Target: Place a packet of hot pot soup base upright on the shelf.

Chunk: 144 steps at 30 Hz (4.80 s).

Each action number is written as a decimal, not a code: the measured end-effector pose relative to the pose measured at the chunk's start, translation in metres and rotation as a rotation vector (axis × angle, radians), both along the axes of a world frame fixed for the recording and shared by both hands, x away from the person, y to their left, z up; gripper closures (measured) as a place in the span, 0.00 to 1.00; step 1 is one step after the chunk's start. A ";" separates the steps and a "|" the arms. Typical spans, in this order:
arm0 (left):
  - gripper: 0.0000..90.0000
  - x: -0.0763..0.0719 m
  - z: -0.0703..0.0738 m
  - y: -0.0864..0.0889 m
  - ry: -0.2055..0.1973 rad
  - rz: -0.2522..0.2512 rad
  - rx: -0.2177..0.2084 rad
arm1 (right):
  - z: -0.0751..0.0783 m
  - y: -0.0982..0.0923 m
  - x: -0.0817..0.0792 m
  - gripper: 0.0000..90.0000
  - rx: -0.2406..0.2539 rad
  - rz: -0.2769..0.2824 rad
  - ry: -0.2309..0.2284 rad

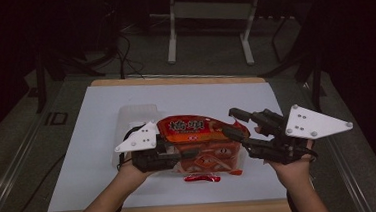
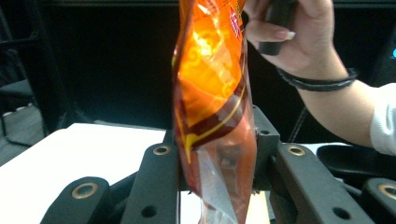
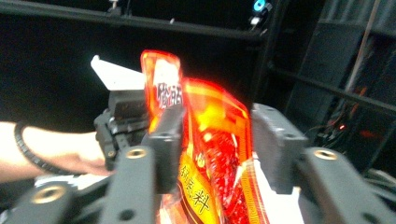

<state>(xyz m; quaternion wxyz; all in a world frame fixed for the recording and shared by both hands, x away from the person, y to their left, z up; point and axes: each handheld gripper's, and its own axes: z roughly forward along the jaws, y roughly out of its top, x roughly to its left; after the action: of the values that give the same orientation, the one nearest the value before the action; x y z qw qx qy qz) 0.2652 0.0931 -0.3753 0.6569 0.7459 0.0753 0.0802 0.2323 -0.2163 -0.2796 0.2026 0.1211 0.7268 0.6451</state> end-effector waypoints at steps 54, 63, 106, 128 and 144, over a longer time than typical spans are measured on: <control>0.79 0.068 -0.042 0.133 0.015 0.765 -0.142 | -0.072 -0.041 0.012 0.14 0.028 -0.164 0.099; 0.79 0.070 -0.072 0.138 0.065 0.796 -0.143 | -0.077 -0.041 0.013 0.14 0.016 -0.157 0.113; 0.48 0.081 -0.112 0.159 0.162 0.793 -0.060 | -0.096 -0.038 0.019 0.15 0.002 -0.126 0.169; 0.02 0.057 -0.089 0.167 0.186 0.744 -0.064 | -0.098 -0.040 0.020 0.16 -0.022 -0.146 0.178; 0.02 0.010 -0.080 0.180 0.178 0.733 -0.033 | -0.102 -0.038 0.020 0.16 -0.035 -0.149 0.187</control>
<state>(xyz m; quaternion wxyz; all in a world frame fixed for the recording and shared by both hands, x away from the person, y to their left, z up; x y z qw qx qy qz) 0.2749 0.2736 -0.4556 0.5873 0.6629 0.3952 0.2437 0.2525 -0.2543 -0.3817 0.1833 0.2309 0.7428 0.6011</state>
